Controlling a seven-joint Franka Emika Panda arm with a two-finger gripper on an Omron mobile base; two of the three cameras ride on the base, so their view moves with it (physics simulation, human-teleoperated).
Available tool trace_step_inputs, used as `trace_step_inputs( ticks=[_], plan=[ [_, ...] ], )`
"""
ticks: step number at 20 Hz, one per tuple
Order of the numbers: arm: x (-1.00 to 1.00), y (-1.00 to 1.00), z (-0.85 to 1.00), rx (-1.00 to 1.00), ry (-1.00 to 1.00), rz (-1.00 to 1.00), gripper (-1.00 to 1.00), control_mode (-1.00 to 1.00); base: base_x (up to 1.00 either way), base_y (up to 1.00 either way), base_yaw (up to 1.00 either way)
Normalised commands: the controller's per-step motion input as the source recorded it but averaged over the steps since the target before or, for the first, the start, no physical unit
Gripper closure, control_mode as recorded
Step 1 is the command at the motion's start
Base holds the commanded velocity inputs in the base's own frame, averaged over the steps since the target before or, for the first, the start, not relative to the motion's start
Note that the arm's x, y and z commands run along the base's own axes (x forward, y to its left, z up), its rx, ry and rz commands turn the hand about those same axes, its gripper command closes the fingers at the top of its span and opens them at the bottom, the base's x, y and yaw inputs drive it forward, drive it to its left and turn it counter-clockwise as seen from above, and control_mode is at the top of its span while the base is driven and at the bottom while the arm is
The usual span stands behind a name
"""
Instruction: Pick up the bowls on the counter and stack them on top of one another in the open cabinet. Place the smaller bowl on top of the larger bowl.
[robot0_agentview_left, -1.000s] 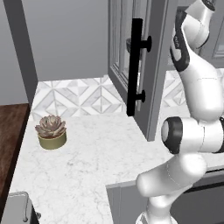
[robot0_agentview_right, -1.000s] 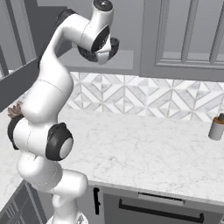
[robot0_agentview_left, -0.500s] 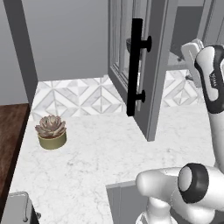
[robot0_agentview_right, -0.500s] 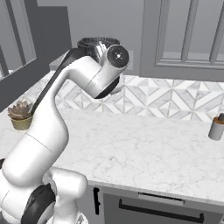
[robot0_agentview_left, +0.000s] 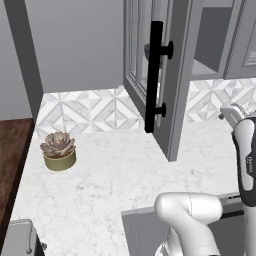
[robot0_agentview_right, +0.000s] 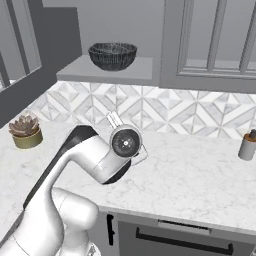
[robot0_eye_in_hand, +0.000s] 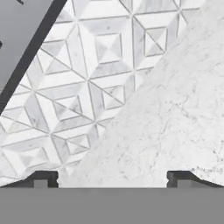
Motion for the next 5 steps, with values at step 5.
trace_step_inputs(
  ticks=[5],
  plan=[
    [-0.22,-0.09,-0.2,-0.01,0.03,0.01,-1.0,-1.0,0.0,0.0,0.0]
  ],
)
